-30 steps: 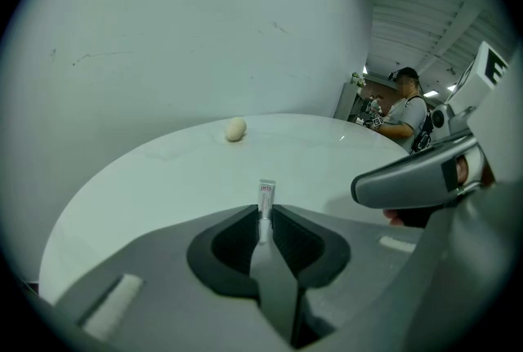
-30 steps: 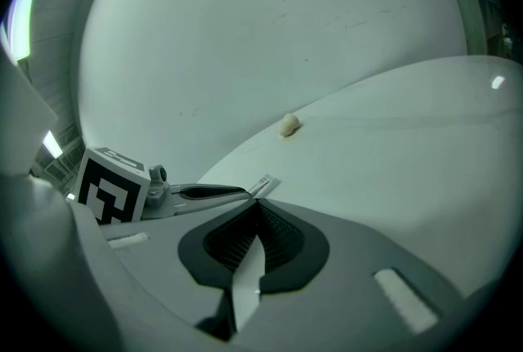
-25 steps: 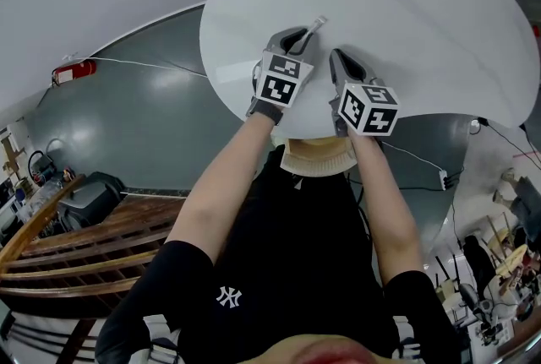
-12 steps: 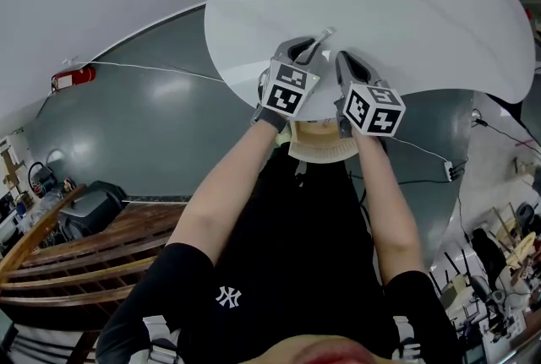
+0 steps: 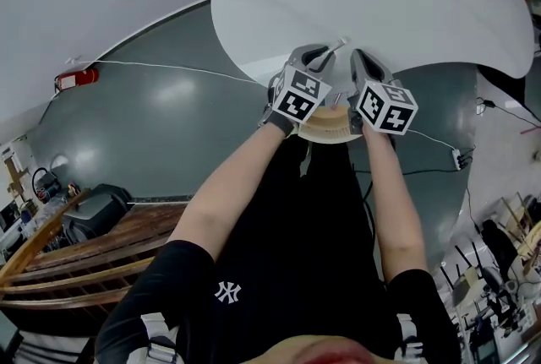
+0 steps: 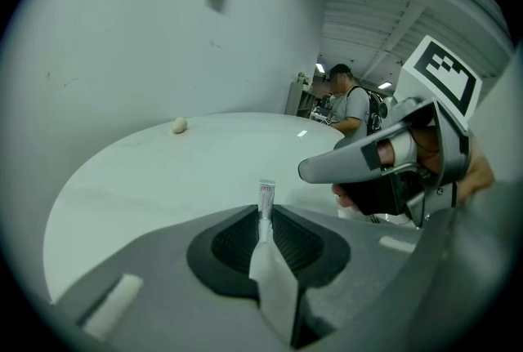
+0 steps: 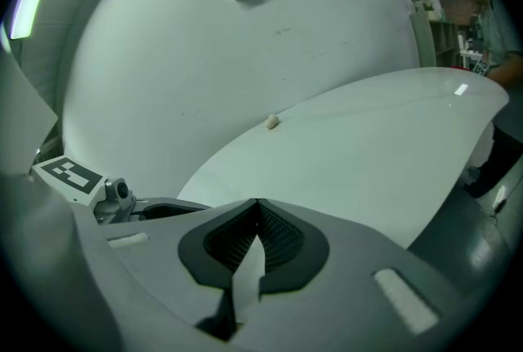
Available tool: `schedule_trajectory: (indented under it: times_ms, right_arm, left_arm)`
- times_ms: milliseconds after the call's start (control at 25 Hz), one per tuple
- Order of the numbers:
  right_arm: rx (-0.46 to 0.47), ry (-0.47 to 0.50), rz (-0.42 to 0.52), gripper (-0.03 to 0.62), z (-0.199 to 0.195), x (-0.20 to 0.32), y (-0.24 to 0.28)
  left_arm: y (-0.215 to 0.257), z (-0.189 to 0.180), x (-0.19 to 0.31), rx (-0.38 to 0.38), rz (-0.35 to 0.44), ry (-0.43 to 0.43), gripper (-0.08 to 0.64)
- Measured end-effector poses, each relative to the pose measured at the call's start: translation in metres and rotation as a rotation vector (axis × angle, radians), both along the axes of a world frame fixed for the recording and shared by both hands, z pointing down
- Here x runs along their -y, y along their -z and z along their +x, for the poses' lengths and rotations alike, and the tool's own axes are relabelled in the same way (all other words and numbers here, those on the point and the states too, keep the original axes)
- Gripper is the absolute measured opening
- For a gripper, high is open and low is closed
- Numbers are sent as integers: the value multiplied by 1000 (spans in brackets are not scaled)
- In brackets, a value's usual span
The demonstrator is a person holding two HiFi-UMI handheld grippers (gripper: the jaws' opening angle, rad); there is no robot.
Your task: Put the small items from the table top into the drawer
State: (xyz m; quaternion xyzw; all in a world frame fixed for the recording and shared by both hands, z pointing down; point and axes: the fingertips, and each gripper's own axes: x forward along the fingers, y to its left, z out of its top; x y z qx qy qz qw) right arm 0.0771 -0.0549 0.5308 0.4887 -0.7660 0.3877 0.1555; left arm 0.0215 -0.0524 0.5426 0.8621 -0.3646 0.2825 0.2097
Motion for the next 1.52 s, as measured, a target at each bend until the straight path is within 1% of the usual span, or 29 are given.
schedule_trajectory:
  times_ms: [400, 800, 920, 1120, 1520]
  right_arm:
    - [-21, -62, 16, 21, 17, -49, 8]
    - [-34, -120, 20, 21, 32, -83, 5]
    - [-37, -131, 20, 21, 33, -88, 6]
    - [-43, -147, 13, 21, 43, -100, 1]
    - [-38, -173, -32, 21, 53, -121, -21]
  left_arm:
    - [5, 23, -70, -22, -7, -96, 54]
    - [-8, 38, -119, -18, -29, -183, 55]
    - [-13, 39, -129, -10, -38, -210, 55]
    - [-27, 52, -140, 6, -52, -248, 55]
    - [-50, 62, -147, 32, -83, -279, 55]
